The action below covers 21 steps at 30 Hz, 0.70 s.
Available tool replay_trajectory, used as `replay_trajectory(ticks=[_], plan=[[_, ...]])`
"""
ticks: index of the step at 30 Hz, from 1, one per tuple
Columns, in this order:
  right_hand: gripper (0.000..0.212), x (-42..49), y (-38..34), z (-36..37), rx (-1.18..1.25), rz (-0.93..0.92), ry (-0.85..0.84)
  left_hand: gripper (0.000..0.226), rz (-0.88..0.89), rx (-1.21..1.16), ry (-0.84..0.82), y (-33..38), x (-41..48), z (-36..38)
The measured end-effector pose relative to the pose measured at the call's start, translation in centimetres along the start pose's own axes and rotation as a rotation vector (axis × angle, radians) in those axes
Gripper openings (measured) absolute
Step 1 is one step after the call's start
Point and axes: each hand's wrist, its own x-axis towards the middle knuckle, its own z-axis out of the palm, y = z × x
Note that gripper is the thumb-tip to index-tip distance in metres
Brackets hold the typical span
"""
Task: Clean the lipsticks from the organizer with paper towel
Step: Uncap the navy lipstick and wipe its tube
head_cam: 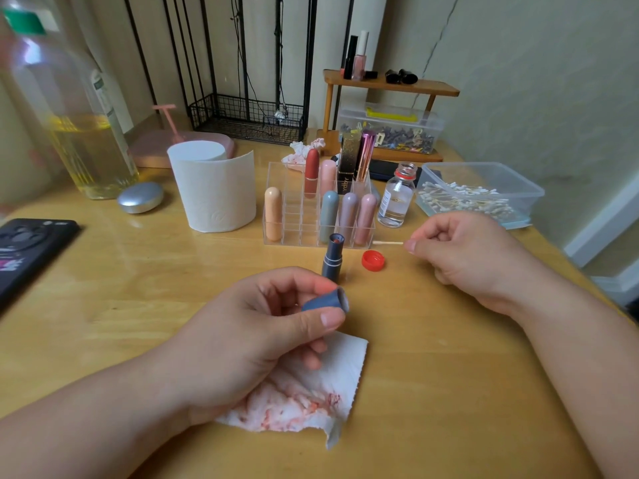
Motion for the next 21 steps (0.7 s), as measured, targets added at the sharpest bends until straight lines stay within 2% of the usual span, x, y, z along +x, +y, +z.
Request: replay_trajectory(ticks=[4, 6, 9, 12, 17, 21], plan=[[0.014, -0.8, -1.1, -1.1, 0.286, 0.029, -0.155, 0.023, -0.051, -0.218, -0.010, 0.5, 0.3, -0.2], [0.011, -1.6, -2.0, -1.6, 0.297, 0.009, -0.272, 0.023, -0.091, -0.297, -0.038, 0.7, 0.5, -0.5], [0.013, -3.5, -4.0, -2.2, 0.211, -0.115, -0.391, 0.024, -0.144, -0.391, -0.068, 1.3, 0.6, -0.9], [0.014, -5.9, -6.3, -1.9, 0.090, -0.255, -0.403, 0.020, -0.168, -0.459, -0.076, 1.6, 0.5, -0.8], [0.020, -8.1, -6.9, -0.2, 0.199, -0.257, -0.455, 0.021, -0.136, -0.502, -0.108, 1.3, 0.5, -0.9], [0.020, -8.3, -5.3, 0.7, 0.265, -0.301, -0.328, 0.021, -0.115, -0.457, -0.107, 0.8, 0.5, -1.1]])
